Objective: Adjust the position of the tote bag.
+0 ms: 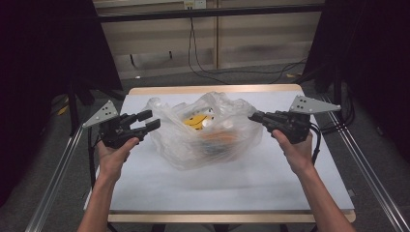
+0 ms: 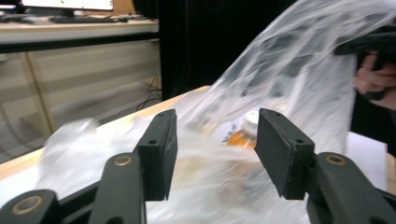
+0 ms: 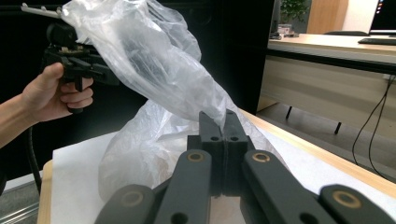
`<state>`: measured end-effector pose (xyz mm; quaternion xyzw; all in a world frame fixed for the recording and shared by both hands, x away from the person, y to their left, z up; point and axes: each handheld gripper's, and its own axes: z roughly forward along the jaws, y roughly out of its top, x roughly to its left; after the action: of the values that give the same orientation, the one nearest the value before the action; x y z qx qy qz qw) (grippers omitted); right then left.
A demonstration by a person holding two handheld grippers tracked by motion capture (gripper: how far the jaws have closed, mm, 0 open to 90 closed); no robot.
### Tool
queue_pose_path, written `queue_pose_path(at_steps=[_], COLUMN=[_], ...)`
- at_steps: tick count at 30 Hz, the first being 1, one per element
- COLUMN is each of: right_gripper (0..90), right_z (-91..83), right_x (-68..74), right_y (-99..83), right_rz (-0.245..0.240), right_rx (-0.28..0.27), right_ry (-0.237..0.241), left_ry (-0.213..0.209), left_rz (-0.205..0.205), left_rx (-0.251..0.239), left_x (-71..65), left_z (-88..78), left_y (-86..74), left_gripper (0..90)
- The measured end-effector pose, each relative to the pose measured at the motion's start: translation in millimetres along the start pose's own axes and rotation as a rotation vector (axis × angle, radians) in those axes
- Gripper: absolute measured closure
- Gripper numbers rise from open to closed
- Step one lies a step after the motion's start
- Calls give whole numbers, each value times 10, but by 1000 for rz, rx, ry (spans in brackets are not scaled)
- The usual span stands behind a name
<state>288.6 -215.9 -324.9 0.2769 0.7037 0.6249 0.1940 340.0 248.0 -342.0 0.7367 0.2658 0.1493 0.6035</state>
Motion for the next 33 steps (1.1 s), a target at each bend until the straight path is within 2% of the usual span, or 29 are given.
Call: queue_pose_path(at_steps=[1, 2, 5, 8, 10, 12, 13, 15, 17, 18, 20, 22, 24, 25, 27, 28, 29, 30, 31, 32, 33], right_gripper=[900, 900, 900, 900, 900, 900, 900, 900, 900, 900, 900, 900, 900, 900, 900, 900, 900, 900, 900, 900, 900], right_z=[-13, -43, -58, -58, -51, -42, -42, -40, -39, -38, -38, -44, -53, -58, -55, -49, -37, -37, -28, -15, -15], right_x=[-4, -14, -31, -53, -60, -67, -67, -70, -72, -76, -78, -82, -90, -94, -96, -97, -93, -93, -85, -76, -76], right_y=[-4, -14, -22, -45, -61, -73, -73, -73, -75, -81, -83, -85, -86, -86, -91, -94, -101, -101, -102, -104, -104], right_rz=[0, 16, 10, 17, 25, 25, 25, 23, 21, 22, 23, 26, 22, 23, 26, 27, 25, 25, 28, 27, 27], right_rx=[-2, -7, -3, -5, 0, 6, 6, 5, 5, 6, 7, 11, 9, 9, 9, 11, 15, 15, 17, 18, 18], right_ry=[-2, 0, -8, -10, -12, -13, -13, -11, -11, -12, -13, -17, -20, -18, -17, -14, -12, -12, -10, -3, -3], left_ry=[3, 14, 27, 78, 93, 125, 125, 154, 133, 145, 139, 151, 124, 94, 68, 72, 64, 75, 56, 63, 65], left_rz=[-10, -4, 4, -4, -9, -28, -28, -38, -53, -63, -70, -88, -136, -162, -181, -184, -177, -171, -158, -142, -134], left_rx=[-2, 14, 29, 47, 47, 60, 60, 72, 77, 80, 101, 105, 97, 81, 72, 76, 82, 82, 79, 86, 86], left_x=[14, 22, 36, 82, 141, 221, 221, 259, 313, 324, 372, 403, 446, 473, 489, 484, 481, 460, 451, 433, 419], left_z=[-2, -12, -7, 15, 25, 41, 41, 51, 64, 85, 121, 158, 190, 204, 240, 259, 276, 290, 304, 310, 311], left_y=[-16, -23, -49, -98, -148, -202, -202, -232, -271, -288, -325, -385, -443, -465, -483, -489, -495, -498, -498, -491, -484], left_gripper=[465, 438, 409, 376, 321, 243, 239, 215, 190, 149, 127, 112, 88, 80, 86, 117, 202, 202, 274, 485, 485])
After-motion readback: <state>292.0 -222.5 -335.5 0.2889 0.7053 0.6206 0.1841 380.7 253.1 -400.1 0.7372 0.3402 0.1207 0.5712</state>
